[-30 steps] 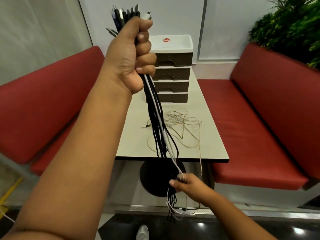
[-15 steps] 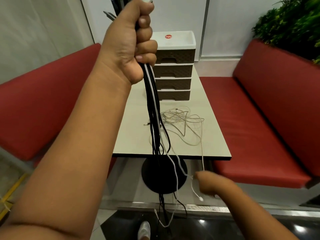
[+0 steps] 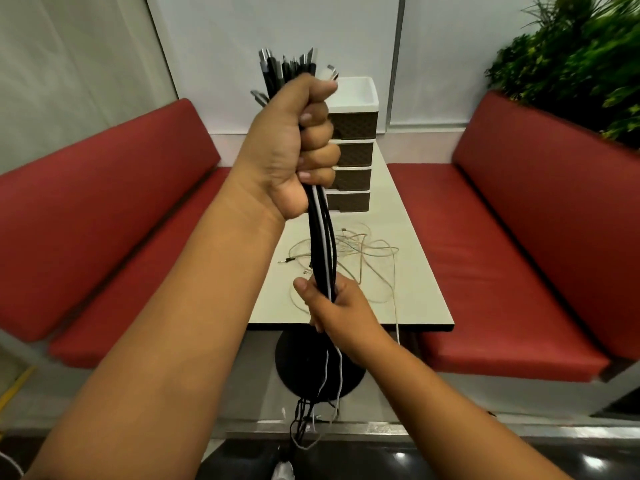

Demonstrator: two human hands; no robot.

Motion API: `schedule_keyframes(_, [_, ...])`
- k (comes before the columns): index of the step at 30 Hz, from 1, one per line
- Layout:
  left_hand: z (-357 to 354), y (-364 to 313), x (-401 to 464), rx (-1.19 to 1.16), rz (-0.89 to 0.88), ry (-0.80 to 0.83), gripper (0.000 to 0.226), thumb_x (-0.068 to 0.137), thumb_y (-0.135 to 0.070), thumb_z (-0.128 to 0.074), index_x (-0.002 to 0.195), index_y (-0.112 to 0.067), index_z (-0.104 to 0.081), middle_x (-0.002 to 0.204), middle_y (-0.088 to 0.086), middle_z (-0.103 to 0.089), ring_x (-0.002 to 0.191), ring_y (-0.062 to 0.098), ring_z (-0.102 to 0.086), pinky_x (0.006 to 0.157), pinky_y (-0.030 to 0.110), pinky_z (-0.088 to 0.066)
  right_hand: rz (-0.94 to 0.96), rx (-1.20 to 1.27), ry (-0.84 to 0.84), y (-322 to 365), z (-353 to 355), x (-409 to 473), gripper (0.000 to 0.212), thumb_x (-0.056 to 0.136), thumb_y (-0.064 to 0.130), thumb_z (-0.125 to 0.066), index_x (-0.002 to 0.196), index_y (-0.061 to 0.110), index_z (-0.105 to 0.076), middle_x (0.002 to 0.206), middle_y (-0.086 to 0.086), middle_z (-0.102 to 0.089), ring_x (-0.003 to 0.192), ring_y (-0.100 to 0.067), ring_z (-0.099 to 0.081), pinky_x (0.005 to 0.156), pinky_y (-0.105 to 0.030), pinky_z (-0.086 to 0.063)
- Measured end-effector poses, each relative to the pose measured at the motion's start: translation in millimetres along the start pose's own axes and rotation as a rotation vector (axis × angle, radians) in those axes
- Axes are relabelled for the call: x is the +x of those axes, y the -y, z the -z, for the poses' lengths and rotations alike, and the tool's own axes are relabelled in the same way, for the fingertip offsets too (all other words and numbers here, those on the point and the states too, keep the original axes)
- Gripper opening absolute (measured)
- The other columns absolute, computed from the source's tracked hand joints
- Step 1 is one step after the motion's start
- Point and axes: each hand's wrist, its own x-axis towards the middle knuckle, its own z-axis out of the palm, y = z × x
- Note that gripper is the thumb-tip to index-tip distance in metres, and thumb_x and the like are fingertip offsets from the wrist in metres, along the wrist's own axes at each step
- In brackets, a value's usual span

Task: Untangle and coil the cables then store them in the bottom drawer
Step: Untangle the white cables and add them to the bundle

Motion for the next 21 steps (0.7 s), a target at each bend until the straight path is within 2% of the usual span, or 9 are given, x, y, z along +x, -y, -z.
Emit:
schedule_keyframes(2, [8, 6, 1, -0.009, 0.005, -0.023, 0.047, 0.096, -0.029, -0.047, 0.055, -0.026, -0.024, 0.045, -0.009, -0.011, 0.036, 0.007, -0.008, 0.037, 0.014, -0.007, -0.022, -0.014, 0.004, -12, -3, 1, 0.037, 0.093, 0.037, -0.062, 0.077, 0.007, -0.048, 0.058, -0.006, -0.051, 0.050, -0.012, -0.050, 0.055, -0.024, -0.042])
schedule_keyframes(5, [24, 5, 0, -0.036, -0.012, -0.047, 0.046, 0.095, -0.029, -0.048, 0.055, -0.026, -0.025, 0.044, -0.009, -0.011, 0.036, 0.007, -0.007, 0.038, 0.016, -0.005, -0.146, -0.068, 0.104, -35, -6, 0, 0.029, 0.092, 0.040, -0.062, 0.081, 0.015, -0.053, 0.067, -0.007, -0.061, 0.052, -0.003, -0.054, 0.056, -0.017, -0.041])
schedule_keyframes(9, [52, 0, 3, -0.074, -0.033, -0.105, 0.048, 0.095, -0.030, -0.048, 0.053, -0.025, -0.026, 0.043, -0.009, -0.012, 0.035, 0.007, -0.008, 0.039, 0.018, -0.005, -0.298, -0.165, 0.272, -68, -3, -3, 0.030, 0.093, 0.040, -0.062, 0.087, 0.011, -0.056, 0.073, -0.002, -0.060, 0.065, -0.008, -0.056, 0.060, -0.014, -0.045])
schedule_keyframes(12, [71, 5, 10, -0.106, -0.020, -0.132, 0.048, 0.095, -0.030, -0.048, 0.053, -0.025, -0.026, 0.042, -0.010, -0.014, 0.034, 0.006, -0.010, 0.038, 0.018, -0.006, -0.387, -0.311, 0.379, -88, -2, -1, 0.022, 0.090, 0.041, -0.065, 0.081, 0.023, -0.055, 0.074, 0.007, -0.056, 0.067, -0.003, -0.053, 0.067, -0.017, -0.045])
schedule_keyframes(14, [84, 9, 19, -0.120, -0.001, -0.136, 0.047, 0.095, -0.030, -0.047, 0.054, -0.025, -0.025, 0.041, -0.010, -0.014, 0.032, 0.005, -0.011, 0.036, 0.016, -0.007, -0.445, -0.398, 0.432, -100, 1, 2, 0.015, 0.088, 0.038, -0.068, 0.090, 0.028, -0.057, 0.085, 0.011, -0.059, 0.079, -0.003, -0.057, 0.078, -0.022, -0.049])
schedule_keyframes(15, [90, 12, 23, -0.130, 0.013, -0.129, 0.047, 0.095, -0.030, -0.046, 0.054, -0.025, -0.024, 0.040, -0.010, -0.014, 0.032, 0.005, -0.011, 0.035, 0.016, -0.007, -0.456, -0.460, 0.464, -102, 4, 5, 0.018, 0.087, 0.034, -0.069, 0.100, 0.028, -0.058, 0.096, 0.010, -0.062, 0.089, -0.005, -0.059, 0.086, -0.026, -0.050])
schedule_keyframes(17, [104, 16, 34, -0.130, 0.039, -0.130, 0.047, 0.096, -0.030, -0.045, 0.053, -0.025, -0.025, 0.039, -0.010, -0.014, 0.031, 0.004, -0.012, 0.034, 0.015, -0.007, -0.460, -0.603, 0.575, -100, 11, 17, 0.041, 0.087, 0.017, -0.065, 0.125, 0.026, -0.052, 0.122, 0.002, -0.060, 0.112, -0.016, -0.058, 0.099, -0.035, -0.048])
schedule_keyframes(19, [116, 24, 40, -0.130, 0.057, -0.140, 0.048, 0.096, -0.030, -0.045, 0.053, -0.025, -0.025, 0.039, -0.010, -0.015, 0.030, 0.004, -0.012, 0.034, 0.015, -0.007, -0.475, -0.748, 0.650, -92, 21, 28, 0.066, 0.088, 0.001, -0.052, 0.145, 0.029, -0.034, 0.140, 0.001, -0.050, 0.127, -0.021, -0.049, 0.105, -0.034, -0.042])
schedule_keyframes(21, [130, 32, 49, -0.145, 0.073, -0.149, 0.048, 0.096, -0.031, -0.046, 0.052, -0.025, -0.026, 0.039, -0.010, -0.015, 0.030, 0.004, -0.013, 0.034, 0.015, -0.007, -0.472, -0.872, 0.629, -91, 30, 46, 0.073, 0.090, -0.001, -0.046, 0.152, 0.030, -0.023, 0.148, 0.001, -0.044, 0.133, -0.021, -0.044, 0.107, -0.032, -0.038])
